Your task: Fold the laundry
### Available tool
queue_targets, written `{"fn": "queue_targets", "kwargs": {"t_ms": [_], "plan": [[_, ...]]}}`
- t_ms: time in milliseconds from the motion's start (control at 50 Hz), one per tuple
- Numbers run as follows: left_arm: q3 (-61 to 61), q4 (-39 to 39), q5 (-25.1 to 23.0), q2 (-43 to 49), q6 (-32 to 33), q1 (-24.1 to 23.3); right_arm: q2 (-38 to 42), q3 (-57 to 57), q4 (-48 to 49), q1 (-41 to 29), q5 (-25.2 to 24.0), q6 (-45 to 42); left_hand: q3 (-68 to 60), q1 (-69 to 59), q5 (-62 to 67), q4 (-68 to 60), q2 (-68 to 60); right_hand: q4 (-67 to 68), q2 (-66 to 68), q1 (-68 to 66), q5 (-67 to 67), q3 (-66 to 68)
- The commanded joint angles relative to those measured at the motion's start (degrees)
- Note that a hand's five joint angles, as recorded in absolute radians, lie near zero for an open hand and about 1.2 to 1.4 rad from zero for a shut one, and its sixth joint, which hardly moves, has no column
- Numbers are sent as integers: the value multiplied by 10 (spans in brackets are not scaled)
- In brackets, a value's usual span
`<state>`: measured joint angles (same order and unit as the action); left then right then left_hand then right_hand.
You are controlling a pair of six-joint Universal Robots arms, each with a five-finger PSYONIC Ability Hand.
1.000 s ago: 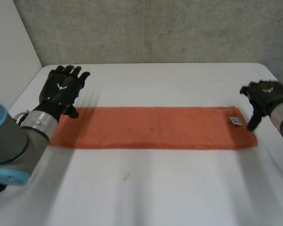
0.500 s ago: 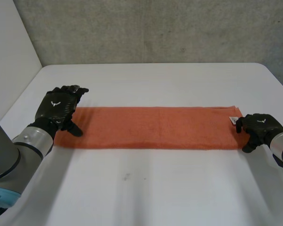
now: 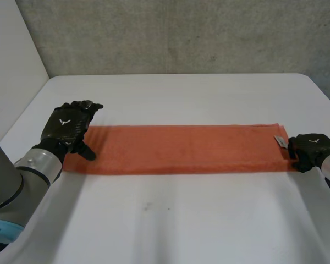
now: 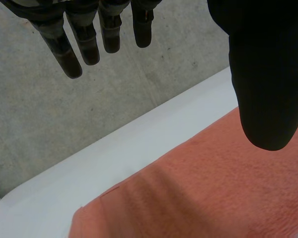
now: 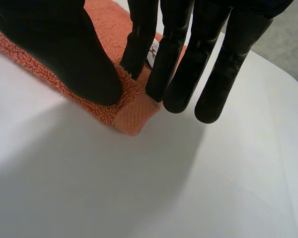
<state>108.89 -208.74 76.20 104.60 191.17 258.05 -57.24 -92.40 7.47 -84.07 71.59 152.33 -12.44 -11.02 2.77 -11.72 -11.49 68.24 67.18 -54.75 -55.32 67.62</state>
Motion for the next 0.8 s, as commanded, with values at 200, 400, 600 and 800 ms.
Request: {"fn": "queue_targets", "kwargs": {"t_ms": [200, 400, 600, 800], "plan": [[3, 1, 0, 0, 0, 0, 2, 55, 3, 92, 94, -12, 24, 10, -28, 17, 15, 118, 128, -252, -147, 124], [3, 2, 1, 0, 0, 0, -7, 109, -1, 97, 102, -49, 24, 10, -28, 17, 15, 118, 128, -252, -147, 124], [4, 2, 1, 0, 1, 0, -31, 199, 3, -183, 93, -39, 24, 10, -28, 17, 15, 118, 128, -252, -147, 124], [4, 1, 0, 0, 1, 3, 75, 316, 7, -433, 48, -41, 24, 10, -28, 17, 15, 118, 128, -252, -147, 124]]}}
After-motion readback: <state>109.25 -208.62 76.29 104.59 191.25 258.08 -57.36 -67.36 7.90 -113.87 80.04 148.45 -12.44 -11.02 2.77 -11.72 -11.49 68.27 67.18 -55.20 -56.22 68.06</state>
